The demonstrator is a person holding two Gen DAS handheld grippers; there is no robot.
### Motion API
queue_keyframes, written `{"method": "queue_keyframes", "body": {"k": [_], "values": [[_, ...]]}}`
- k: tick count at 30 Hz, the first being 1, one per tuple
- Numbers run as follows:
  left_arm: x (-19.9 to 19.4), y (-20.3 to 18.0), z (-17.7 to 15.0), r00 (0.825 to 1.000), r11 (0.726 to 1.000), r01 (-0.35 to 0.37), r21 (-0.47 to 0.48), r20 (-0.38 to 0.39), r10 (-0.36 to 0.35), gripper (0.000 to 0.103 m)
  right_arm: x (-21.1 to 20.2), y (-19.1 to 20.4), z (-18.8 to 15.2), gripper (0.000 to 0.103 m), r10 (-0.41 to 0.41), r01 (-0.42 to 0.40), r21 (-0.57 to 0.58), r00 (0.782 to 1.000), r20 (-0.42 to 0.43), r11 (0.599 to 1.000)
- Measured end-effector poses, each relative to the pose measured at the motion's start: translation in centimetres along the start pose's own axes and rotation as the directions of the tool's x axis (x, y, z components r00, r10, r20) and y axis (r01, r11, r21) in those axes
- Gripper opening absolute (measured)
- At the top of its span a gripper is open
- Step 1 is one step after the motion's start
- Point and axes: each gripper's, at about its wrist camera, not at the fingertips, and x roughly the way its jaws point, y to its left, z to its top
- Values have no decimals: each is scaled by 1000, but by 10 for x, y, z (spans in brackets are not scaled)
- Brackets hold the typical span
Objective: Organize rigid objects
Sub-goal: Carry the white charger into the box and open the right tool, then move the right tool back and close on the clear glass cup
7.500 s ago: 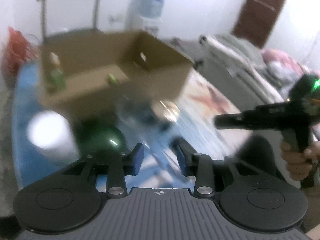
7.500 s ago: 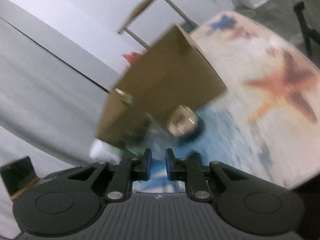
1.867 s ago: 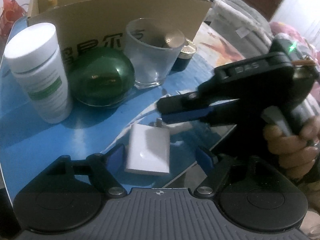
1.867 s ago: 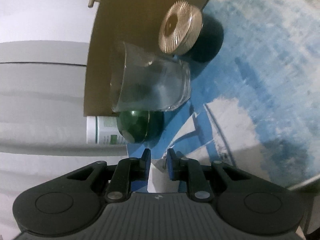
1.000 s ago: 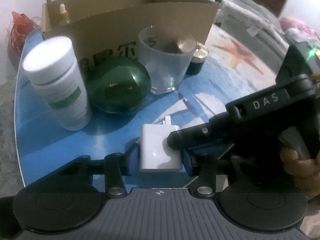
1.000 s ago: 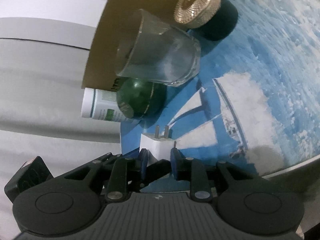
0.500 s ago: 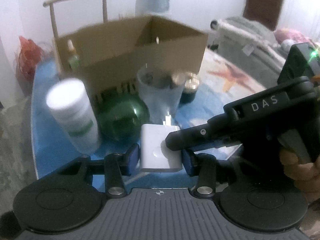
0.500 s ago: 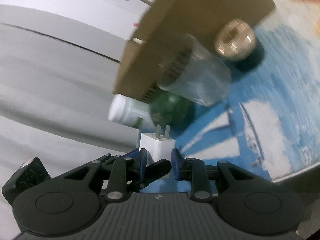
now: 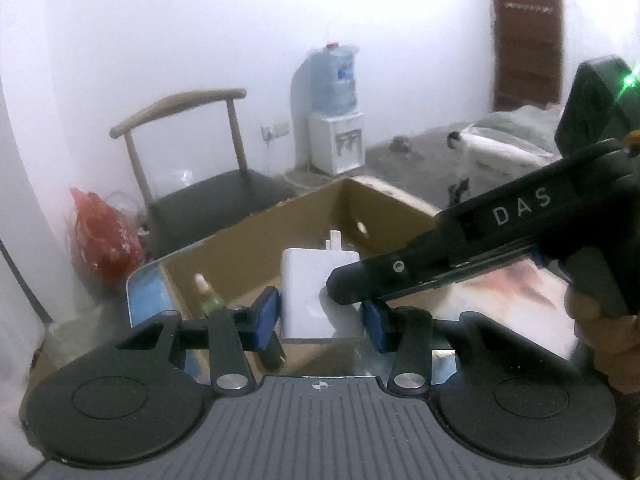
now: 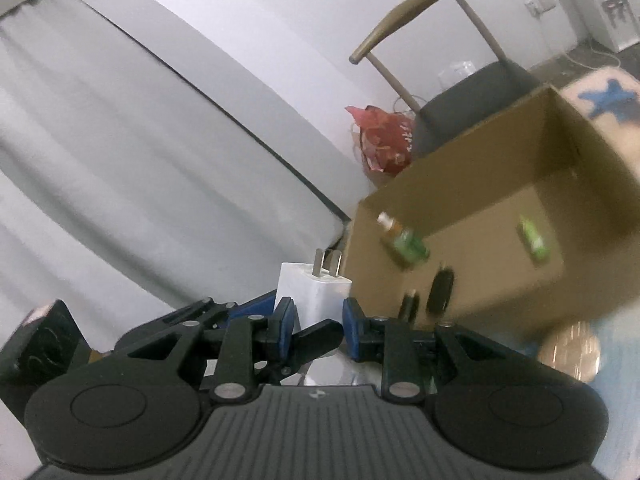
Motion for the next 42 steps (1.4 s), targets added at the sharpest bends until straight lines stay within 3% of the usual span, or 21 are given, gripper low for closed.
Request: {"method": "queue_keyframes", "body": {"k": [4, 11, 18, 21, 23, 27, 36, 42], "values": [[61, 26, 26, 992, 1000, 17, -2, -124, -17, 45, 46, -31, 50, 30, -34, 40, 58, 995, -98, 997], [163, 60, 42, 943, 1000, 13, -4, -333, -14, 45, 116, -101, 96, 29, -58, 116, 218, 965, -255, 969], [212, 59, 35, 907, 993, -44, 112, -412, 87, 43, 170, -142, 105, 29, -49, 155, 299, 941, -335, 942], [216, 59, 34, 905, 988, -55, 143, -411, 110, 45, 183, -150, 104, 29, -41, 158, 317, 937, -346, 935], [212, 61, 35, 905, 990, -53, 133, -412, 104, 45, 185, -151, 103, 29, -59, 177, 317, 935, -350, 932], [192, 60, 44, 924, 991, -62, 123, -368, 103, 47, 166, -141, 109, 29, -63, 160, 304, 950, -306, 939], [68, 64, 59, 986, 998, -64, 17, -156, 66, 58, 36, -76, 97, 29, 2, 26, 227, 992, -124, 974], [-15, 50, 29, 1000, 996, -4, -94, -7, 3, 62, -59, -38, 55, 30, 58, -60, 113, 998, 20, 992]]}}
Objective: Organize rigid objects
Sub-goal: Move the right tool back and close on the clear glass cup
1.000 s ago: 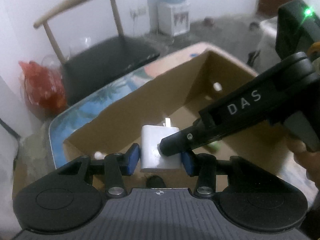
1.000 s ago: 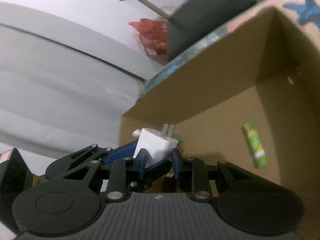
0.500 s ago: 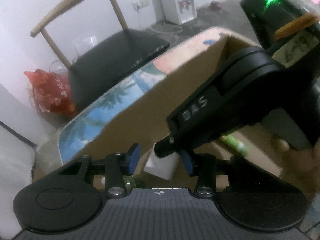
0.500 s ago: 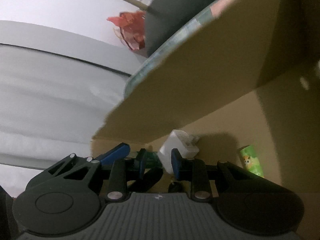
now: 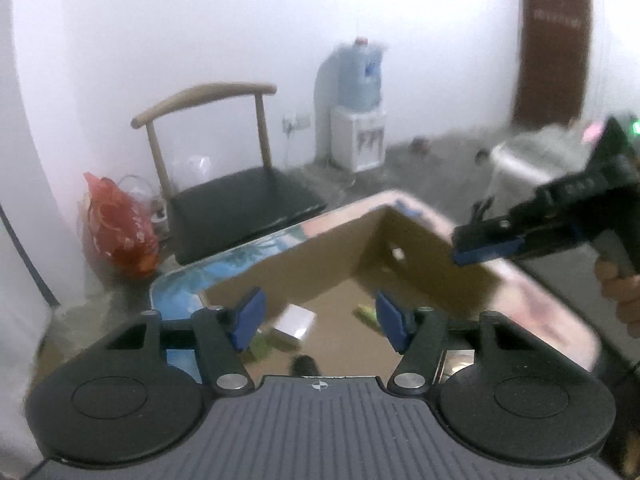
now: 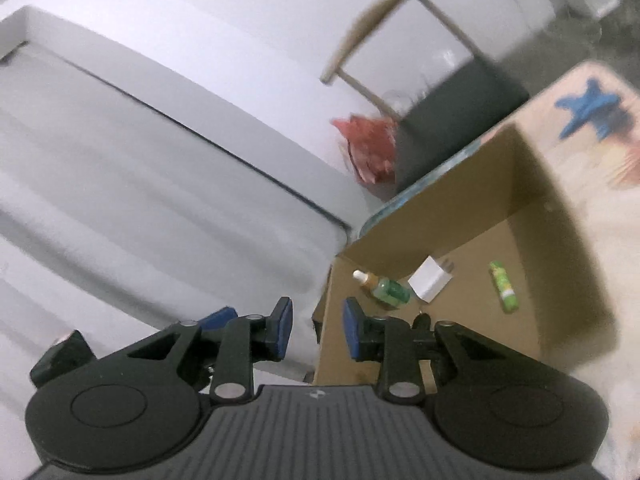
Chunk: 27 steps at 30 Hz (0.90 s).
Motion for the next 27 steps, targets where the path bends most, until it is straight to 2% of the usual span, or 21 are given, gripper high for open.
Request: {"method": "queue_keyframes", "body": {"k": [1, 3, 5, 6, 9, 12, 15, 19, 24, 27], "values": [[-4, 0, -6, 1000, 1000, 16, -18, 12, -15, 63, -13, 4, -12, 32, -6, 7, -27, 1000, 18, 1000], [-14, -5, -27, 998, 996, 61, -64, 33, -59, 64, -34, 7, -38, 43, -40, 43, -66, 998, 48, 997], [-17, -13, -47, 995, 992, 91, -88, 46, -87, 65, -53, 9, -60, 57, -73, 80, -113, 995, 65, 990], [-16, -18, -57, 994, 991, 98, -87, 51, -93, 67, -57, 11, -74, 58, -96, 105, -140, 993, 71, 984], [-10, -34, -83, 993, 992, 108, -65, 43, -106, 69, -54, 12, -106, 66, -142, 147, -195, 989, 40, 970], [8, -53, -102, 994, 994, 105, -20, -9, -105, 69, -36, 12, -122, 74, -191, 184, -246, 982, -1, 952], [31, -69, -113, 997, 997, 72, 36, -42, -71, 69, -17, 15, -127, 74, -273, 253, -320, 962, -19, 913], [55, -81, -120, 998, 994, 24, 104, -53, -19, 69, 5, 25, -129, 86, -360, 314, -434, 933, -25, 844], [81, -89, -126, 998, 988, -8, 153, -68, 19, 69, 37, 32, -133, 89, -451, 340, -574, 891, -58, 745], [92, -90, -128, 997, 985, -15, 171, -70, 27, 72, 54, 27, -132, 89, -491, 341, -616, 867, -86, 710]]}}
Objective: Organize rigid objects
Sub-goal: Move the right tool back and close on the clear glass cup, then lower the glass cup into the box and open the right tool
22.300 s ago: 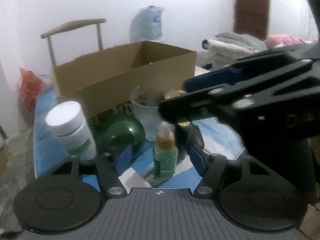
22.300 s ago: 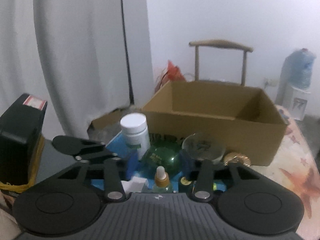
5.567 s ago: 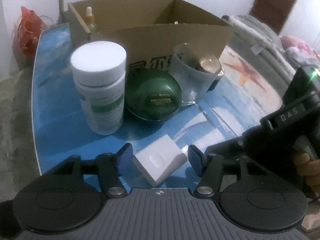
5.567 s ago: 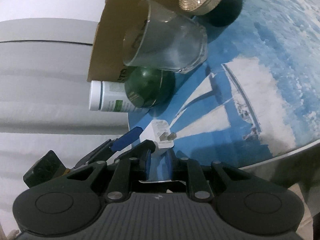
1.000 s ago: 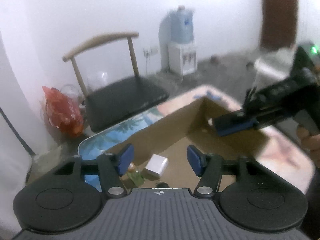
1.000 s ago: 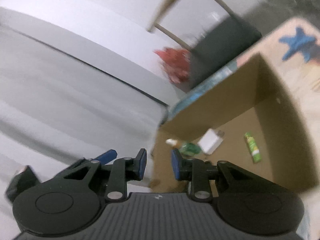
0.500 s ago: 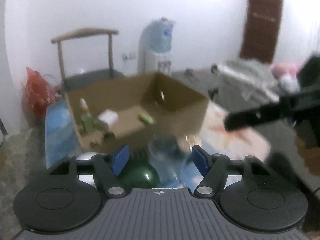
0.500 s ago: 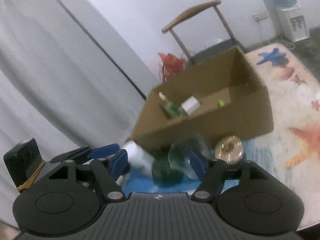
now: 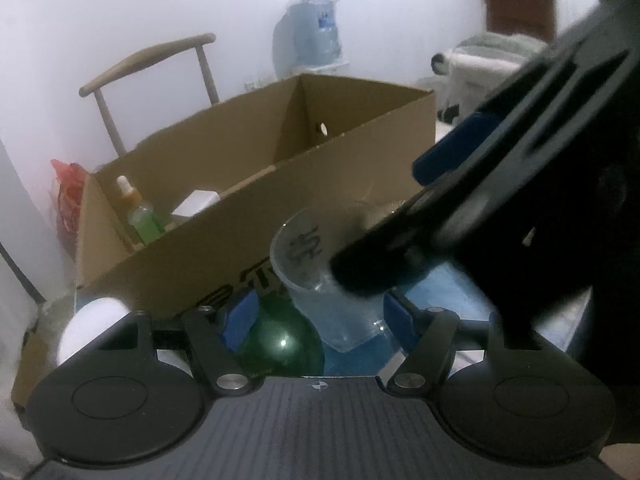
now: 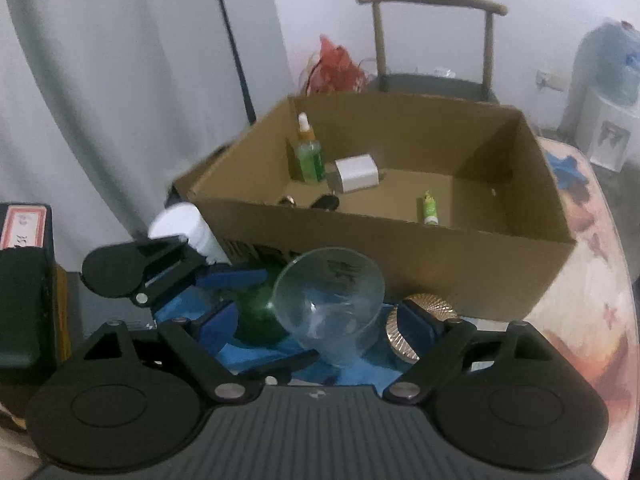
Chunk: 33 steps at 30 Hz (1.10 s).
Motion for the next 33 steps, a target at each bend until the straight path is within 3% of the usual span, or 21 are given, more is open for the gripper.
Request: {"method": "queue_keyframes", "body": {"k": [10, 16, 21, 27, 33], "values": [[19, -7, -2, 1000, 999, 21, 50, 15, -22, 76, 43, -3, 12, 89, 2, -9, -61, 994, -111, 998], [24, -6, -3, 999, 999, 23, 46, 29, -25, 74, 55, -12, 14, 80, 24, -29, -37, 992, -121, 999], [13, -5, -4, 999, 998, 31, 49, 33, -33, 73, 48, -9, 15, 80, 25, -30, -41, 992, -120, 999], [-37, -5, 9, 997, 999, 21, 46, 75, -24, 72, 5, 13, 18, 80, 32, -35, -67, 998, -53, 997], [-94, -14, 33, 979, 998, -44, 36, 200, 36, 72, -56, 41, 38, 80, 50, -35, -148, 994, 95, 988]]}}
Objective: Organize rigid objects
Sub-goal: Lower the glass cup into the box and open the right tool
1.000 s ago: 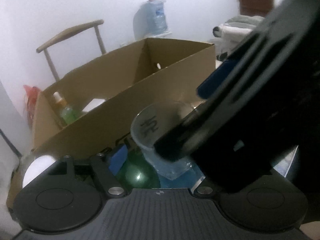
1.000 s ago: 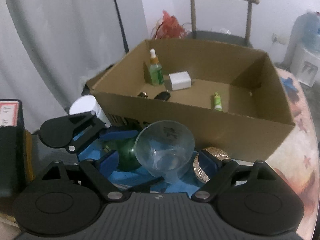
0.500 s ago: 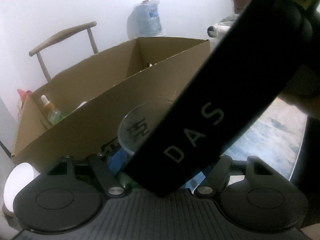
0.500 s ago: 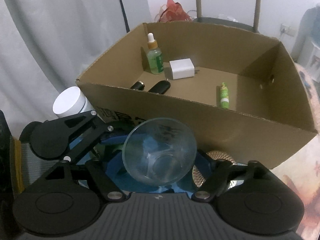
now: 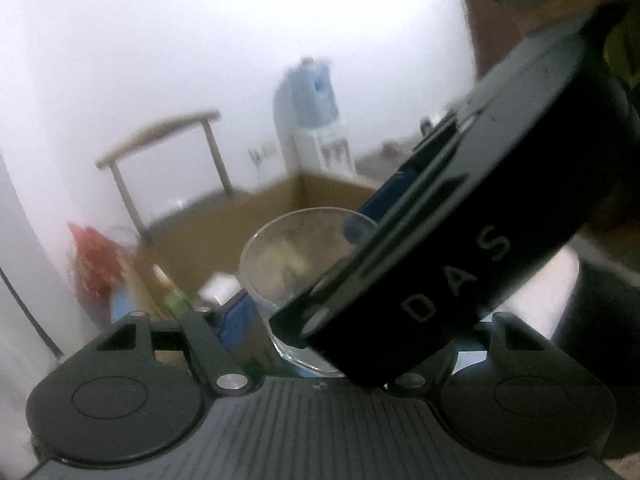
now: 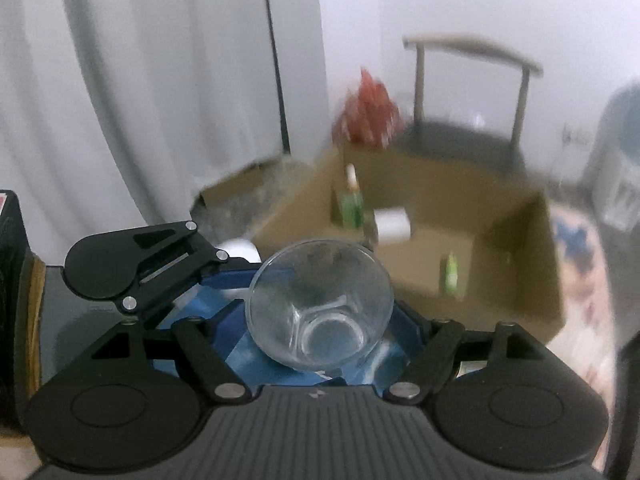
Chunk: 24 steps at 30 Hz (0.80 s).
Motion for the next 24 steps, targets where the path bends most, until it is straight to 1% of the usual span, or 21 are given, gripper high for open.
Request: {"method": "queue_keyframes", "body": {"k": [2, 4, 6, 8, 10, 12, 14, 15, 18, 21, 24], "values": [[-8, 8, 12, 998, 1000, -27, -1, 54, 27, 72, -12, 5, 16, 80, -2, 4, -40, 999, 49, 999], [-6, 15, 23, 994, 998, -57, 7, 89, 56, 72, -15, 5, 34, 80, -5, 11, -72, 997, 83, 997], [4, 25, 34, 992, 997, -72, -3, 104, 72, 72, -10, -1, 52, 80, 3, 5, -82, 996, 94, 997], [21, 36, 42, 993, 997, -70, -15, 92, 71, 72, 2, -11, 66, 80, 14, -8, -76, 996, 84, 997], [42, 44, 47, 996, 997, -68, -21, 58, 69, 72, 22, -26, 78, 80, 34, -32, -51, 998, 50, 998], [65, 49, 48, 998, 998, -66, -26, -6, 65, 72, 45, -44, 84, 80, 56, -56, -17, 998, 0, 998], [89, 49, 48, 994, 997, -73, -38, -81, 69, 72, 73, -64, 85, 80, 96, -94, 31, 994, -54, 995], [102, 52, 47, 992, 997, -64, -50, -111, 59, 72, 85, -74, 84, 80, 110, -106, 55, 991, -79, 993], [126, 58, 41, 981, 994, -36, -99, -191, 17, 72, 119, -101, 80, 80, 152, -136, 119, 978, -144, 984], [151, 65, 36, 968, 990, -22, -137, -251, -13, 72, 139, -116, 71, 80, 183, -153, 167, 966, -182, 974], [166, 68, 26, 953, 985, -16, -171, -300, -37, 72, 156, -128, 65, 80, 208, -164, 205, 955, -212, 965]]}}
